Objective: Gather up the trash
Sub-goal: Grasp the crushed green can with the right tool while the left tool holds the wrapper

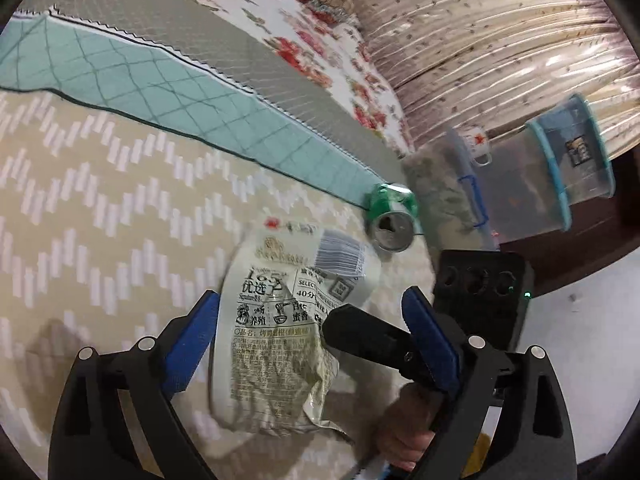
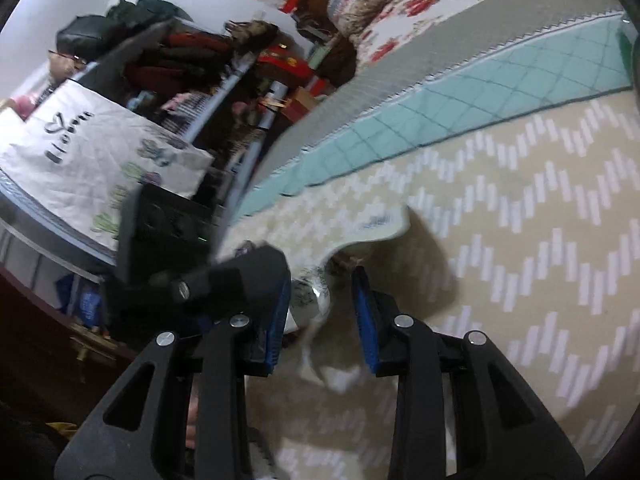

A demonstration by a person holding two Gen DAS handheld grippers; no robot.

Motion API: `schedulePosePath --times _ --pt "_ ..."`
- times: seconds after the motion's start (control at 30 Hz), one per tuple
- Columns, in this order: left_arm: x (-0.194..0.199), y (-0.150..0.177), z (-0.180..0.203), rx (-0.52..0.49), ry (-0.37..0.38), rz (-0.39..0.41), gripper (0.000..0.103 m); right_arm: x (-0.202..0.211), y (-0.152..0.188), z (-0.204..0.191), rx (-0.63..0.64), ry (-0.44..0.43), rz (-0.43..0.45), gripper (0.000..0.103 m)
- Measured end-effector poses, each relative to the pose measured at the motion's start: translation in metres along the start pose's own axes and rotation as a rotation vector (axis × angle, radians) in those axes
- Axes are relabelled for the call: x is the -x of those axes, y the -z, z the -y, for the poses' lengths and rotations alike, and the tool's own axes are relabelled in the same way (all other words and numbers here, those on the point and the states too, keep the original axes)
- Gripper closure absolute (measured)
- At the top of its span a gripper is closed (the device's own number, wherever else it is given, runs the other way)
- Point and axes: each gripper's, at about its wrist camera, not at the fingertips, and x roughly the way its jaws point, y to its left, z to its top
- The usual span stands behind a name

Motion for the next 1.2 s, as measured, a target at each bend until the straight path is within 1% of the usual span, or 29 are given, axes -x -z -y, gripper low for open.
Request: schedulePosePath --times 0.07,0.13,0.2,0.27,0.33,0.5,0.57,0.63,0.67,0.7,0.73,0.77,0.83,0.87,0.9,0.93,0.97,1.0,1.03,1.07,1.1,1.13,1.17,1.2 --pt "0.004 0.002 0.003 -0.016 0.044 0.006 0.016 0.005 -0.003 0.004 -0.011 0.014 0.018 0.070" --pt "0.008 0.006 0.007 -0.045 0.059 0.011 0.015 0.012 -0.006 0.012 -0.049 0.017 0.036 0.070" --pt "0.010 0.013 0.019 -0.108 0.021 0.016 0.015 0.016 -0.004 0.017 -0.095 0.000 0.038 0.070" --pt "0.010 0.022 0.037 -0.202 -0.065 0.033 0.015 0.017 -0.004 0.021 -0.133 -0.030 0.034 0.070" --pt "0.008 0.028 0.046 -0.274 -0.114 0.024 0.015 0.015 -0.006 0.024 -0.167 -0.069 0.024 0.070" --pt "-0.008 0.056 0.074 -0.461 -0.302 -0.003 0.013 0.013 -0.015 0.022 -0.165 -0.122 -0.005 0.070" --pt "-0.018 0.064 0.081 -0.516 -0.375 -0.010 0.013 0.012 -0.016 0.018 -0.156 -0.143 -0.021 0.070" --pt "-0.024 0.066 0.083 -0.540 -0.419 -0.012 0.014 0.010 -0.017 0.013 -0.145 -0.148 -0.029 0.070" --pt "-0.027 0.065 0.082 -0.545 -0.440 -0.011 0.019 0.010 -0.015 0.010 -0.138 -0.150 -0.034 0.070" --pt "-0.028 0.064 0.081 -0.541 -0.461 -0.007 0.026 0.011 -0.015 0.009 -0.135 -0.148 -0.036 0.070" --pt "-0.030 0.061 0.079 -0.532 -0.475 -0.007 0.050 0.012 -0.014 0.008 -0.133 -0.143 -0.037 0.070" --pt "-0.032 0.056 0.074 -0.502 -0.496 -0.014 0.080 0.012 -0.013 0.006 -0.130 -0.129 -0.033 0.070" --pt "-0.031 0.046 0.066 -0.451 -0.518 -0.005 0.083 0.020 -0.011 0.005 -0.119 -0.087 -0.015 0.069" --pt "-0.025 0.041 0.059 -0.405 -0.495 0.005 0.083 0.028 -0.010 0.002 -0.099 -0.060 0.001 0.069" --pt "-0.020 0.039 0.056 -0.382 -0.479 0.013 0.083 0.042 -0.009 -0.003 -0.048 -0.004 0.029 0.069" --pt "-0.015 0.038 0.053 -0.366 -0.465 0.024 0.083 0.056 -0.008 -0.013 0.028 0.091 0.072 0.067" --pt "-0.009 0.035 0.050 -0.349 -0.447 0.040 0.083 0.067 -0.009 -0.018 0.075 0.162 0.106 0.057" --pt "-0.005 0.034 0.048 -0.341 -0.435 0.045 0.083 0.086 -0.009 -0.024 0.130 0.274 0.179 0.038" --pt "-0.002 0.033 0.047 -0.331 -0.419 0.047 0.083 0.107 -0.010 -0.025 0.151 0.364 0.268 0.031" --pt "0.000 0.031 0.045 -0.316 -0.397 0.047 0.083 0.120 -0.011 -0.022 0.145 0.403 0.320 0.027" --pt "0.001 0.030 0.043 -0.299 -0.372 0.043 0.083 0.140 -0.015 -0.013 0.104 0.441 0.379 0.027" --pt "0.001 0.029 0.042 -0.287 -0.352 0.039 0.083 0.154 -0.020 -0.003 0.054 0.454 0.412 0.027" --pt "-0.001 0.028 0.041 -0.273 -0.322 0.029 0.083 0.168 -0.024 0.013 -0.022 0.460 0.443 0.028" --pt "-0.002 0.028 0.042 -0.268 -0.307 0.022 0.083 0.181 -0.030 0.033 -0.112 0.450 0.460 0.032"
